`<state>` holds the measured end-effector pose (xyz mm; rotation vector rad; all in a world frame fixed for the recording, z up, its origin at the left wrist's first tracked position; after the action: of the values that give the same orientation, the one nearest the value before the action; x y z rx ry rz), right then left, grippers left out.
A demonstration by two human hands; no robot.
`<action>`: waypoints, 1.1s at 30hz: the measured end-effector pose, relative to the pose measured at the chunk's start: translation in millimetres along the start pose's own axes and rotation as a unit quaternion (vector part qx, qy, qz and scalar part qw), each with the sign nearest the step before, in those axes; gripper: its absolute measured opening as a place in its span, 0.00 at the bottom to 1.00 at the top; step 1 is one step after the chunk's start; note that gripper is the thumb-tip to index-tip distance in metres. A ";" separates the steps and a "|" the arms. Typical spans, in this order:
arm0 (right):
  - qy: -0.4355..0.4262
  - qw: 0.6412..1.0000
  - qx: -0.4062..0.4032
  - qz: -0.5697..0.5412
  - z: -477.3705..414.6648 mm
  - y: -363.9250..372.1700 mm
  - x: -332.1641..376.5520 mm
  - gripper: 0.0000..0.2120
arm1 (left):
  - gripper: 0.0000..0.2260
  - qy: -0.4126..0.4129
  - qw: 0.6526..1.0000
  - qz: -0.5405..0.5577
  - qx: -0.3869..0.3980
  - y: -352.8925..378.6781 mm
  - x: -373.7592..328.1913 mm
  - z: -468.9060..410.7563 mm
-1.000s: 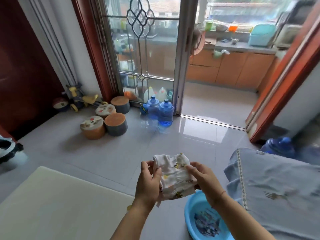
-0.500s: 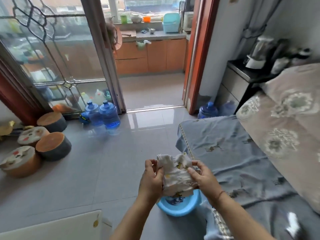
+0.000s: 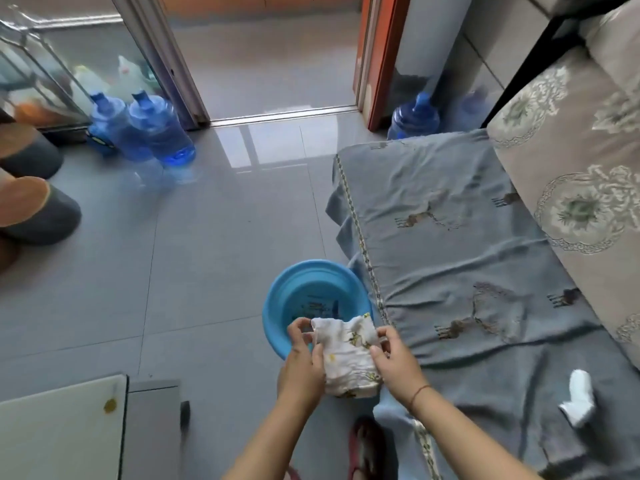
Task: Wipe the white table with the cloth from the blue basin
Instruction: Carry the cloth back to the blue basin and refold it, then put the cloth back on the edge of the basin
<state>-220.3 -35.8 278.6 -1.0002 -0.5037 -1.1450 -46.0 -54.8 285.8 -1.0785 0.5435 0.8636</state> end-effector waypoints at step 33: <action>-0.127 0.919 -0.091 0.363 -153.9 154.4 -244.0 0.31 | 0.33 0.092 0.903 -0.417 0.050 170.8 278.5 -130.3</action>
<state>-191.7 -31.6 -47.4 -1.3575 -0.1888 -0.3978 -25.4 -45.2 -65.1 -1.1577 0.2247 -0.0216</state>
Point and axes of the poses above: each hand's wrist, its own z-axis away from the middle knuckle, its own y-axis out of the palm, x = y × z, the point moved 2 cm from there along -z, towards the middle knuckle, and after that the axes turned 1 degree about -x, right-handed, at the moved point
